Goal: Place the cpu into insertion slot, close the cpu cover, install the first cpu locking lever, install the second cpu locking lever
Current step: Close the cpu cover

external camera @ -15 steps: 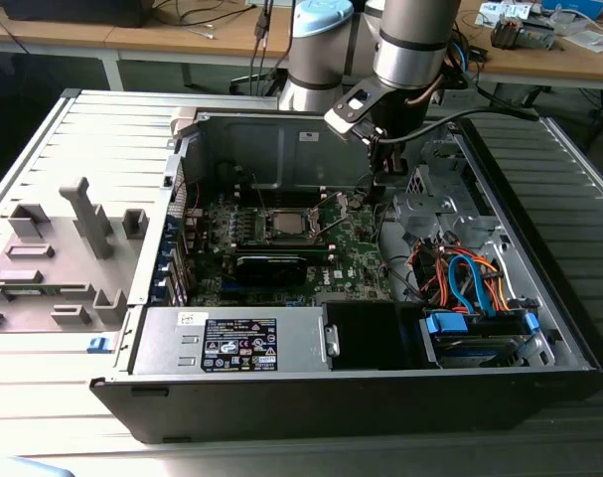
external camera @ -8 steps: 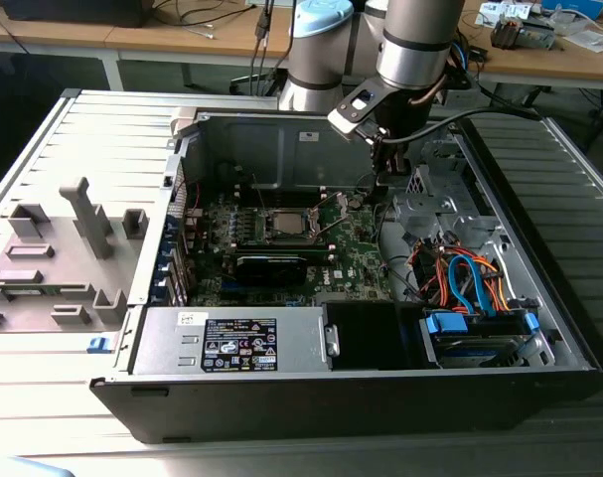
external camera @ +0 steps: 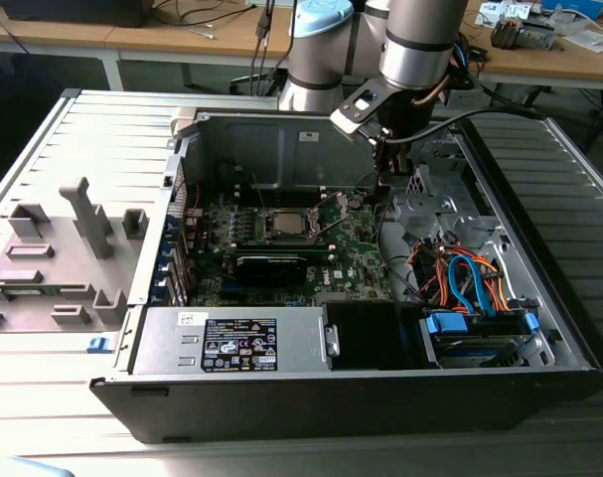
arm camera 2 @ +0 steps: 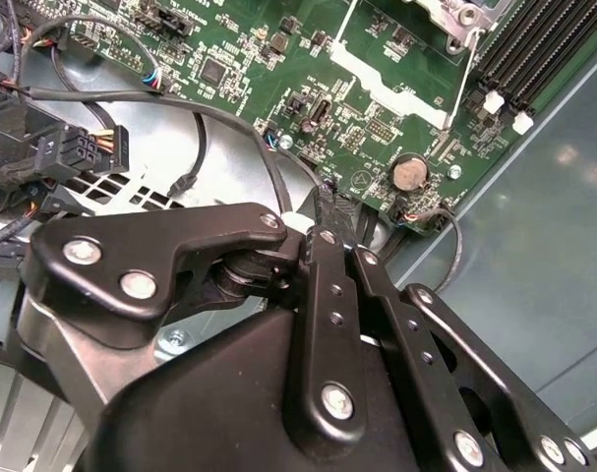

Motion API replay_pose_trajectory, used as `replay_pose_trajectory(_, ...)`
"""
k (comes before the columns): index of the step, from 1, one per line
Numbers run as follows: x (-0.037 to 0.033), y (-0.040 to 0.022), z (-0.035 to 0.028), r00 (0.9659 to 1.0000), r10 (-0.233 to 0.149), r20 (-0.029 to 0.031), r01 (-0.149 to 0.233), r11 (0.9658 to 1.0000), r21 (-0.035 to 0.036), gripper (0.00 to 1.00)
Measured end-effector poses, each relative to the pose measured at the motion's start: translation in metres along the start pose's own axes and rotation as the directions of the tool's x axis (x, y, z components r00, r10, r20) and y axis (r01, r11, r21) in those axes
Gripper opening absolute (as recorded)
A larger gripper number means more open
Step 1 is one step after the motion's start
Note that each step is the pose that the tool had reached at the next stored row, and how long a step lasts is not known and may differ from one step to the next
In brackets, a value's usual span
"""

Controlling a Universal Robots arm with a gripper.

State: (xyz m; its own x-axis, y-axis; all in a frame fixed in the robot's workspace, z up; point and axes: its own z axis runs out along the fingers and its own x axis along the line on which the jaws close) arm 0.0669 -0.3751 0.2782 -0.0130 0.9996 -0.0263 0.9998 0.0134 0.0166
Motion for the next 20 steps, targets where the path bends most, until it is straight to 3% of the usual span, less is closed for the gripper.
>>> replay_pose_trajectory(7, 0.0, 0.0012, 0.0024, 1.0, 0.0, -0.0006, 0.0, 1.0, -0.0001, 0.11)
replay_pose_trajectory(11, 0.0002, -0.0083, 0.005, 1.0, -0.002, -0.0014, 0.002, 1.0, -0.0001, 0.11)
replay_pose_trajectory(18, 0.0004, -0.0127, 0.0079, 1.0, -0.008, -0.0014, 0.008, 1.0, -0.0002, 0.11)
replay_pose_trajectory(19, 0.0004, -0.0127, 0.0088, 1.0, -0.01, -0.0016, 0.01, 0.9999, 0.0028, 0.11)
replay_pose_trajectory(20, 0.0004, -0.0128, 0.0096, 0.9999, -0.01, -0.001, 0.01, 0.9997, 0.022, 0.11)
